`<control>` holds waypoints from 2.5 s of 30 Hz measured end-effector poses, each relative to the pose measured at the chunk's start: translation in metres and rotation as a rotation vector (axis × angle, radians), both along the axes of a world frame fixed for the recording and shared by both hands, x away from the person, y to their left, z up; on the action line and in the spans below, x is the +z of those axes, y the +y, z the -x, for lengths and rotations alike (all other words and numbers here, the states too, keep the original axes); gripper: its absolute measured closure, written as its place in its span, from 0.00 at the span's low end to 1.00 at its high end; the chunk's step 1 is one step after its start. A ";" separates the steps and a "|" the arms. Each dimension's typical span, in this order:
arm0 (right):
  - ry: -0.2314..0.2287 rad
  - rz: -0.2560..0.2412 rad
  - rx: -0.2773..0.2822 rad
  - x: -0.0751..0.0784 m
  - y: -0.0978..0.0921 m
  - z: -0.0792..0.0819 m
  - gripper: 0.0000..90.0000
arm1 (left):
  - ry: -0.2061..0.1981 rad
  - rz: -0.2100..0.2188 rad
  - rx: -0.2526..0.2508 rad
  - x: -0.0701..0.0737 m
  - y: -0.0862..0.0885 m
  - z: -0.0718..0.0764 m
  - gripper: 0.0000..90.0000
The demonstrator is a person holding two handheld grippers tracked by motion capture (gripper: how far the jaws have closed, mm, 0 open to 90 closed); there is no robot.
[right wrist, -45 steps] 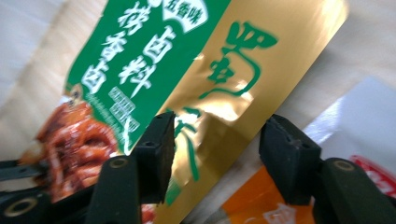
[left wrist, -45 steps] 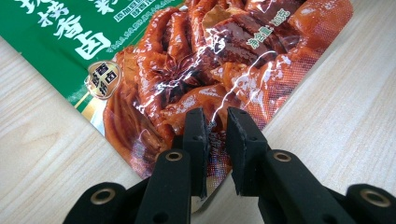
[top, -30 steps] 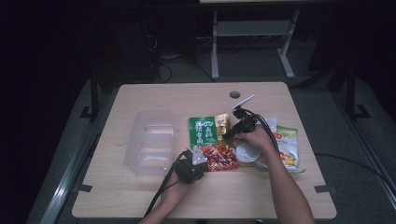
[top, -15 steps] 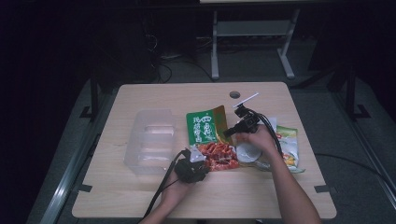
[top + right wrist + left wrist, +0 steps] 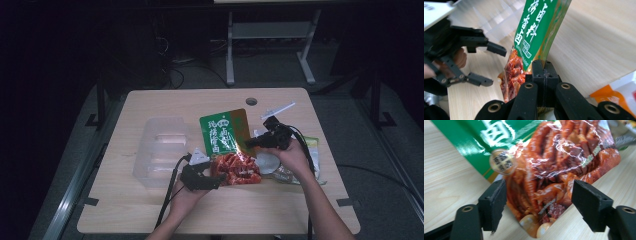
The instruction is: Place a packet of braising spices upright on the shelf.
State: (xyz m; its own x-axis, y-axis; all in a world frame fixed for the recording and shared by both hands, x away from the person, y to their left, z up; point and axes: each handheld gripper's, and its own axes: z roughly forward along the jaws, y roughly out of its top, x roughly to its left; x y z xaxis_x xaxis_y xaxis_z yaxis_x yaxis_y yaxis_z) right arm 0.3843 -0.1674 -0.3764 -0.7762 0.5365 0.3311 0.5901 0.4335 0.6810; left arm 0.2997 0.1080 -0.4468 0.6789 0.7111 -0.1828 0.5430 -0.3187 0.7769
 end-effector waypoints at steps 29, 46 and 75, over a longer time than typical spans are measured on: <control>-0.154 -0.056 0.026 -0.007 -0.047 0.045 0.99 | 0.075 0.208 -0.113 -0.008 -0.012 -0.022 0.80; -0.077 -0.059 0.003 -0.019 -0.048 0.037 0.92 | 0.005 0.123 -0.147 -0.002 -0.020 -0.014 0.91; -0.057 -0.092 0.016 -0.004 -0.033 0.039 0.99 | -0.022 0.085 -0.139 0.007 -0.011 -0.006 0.71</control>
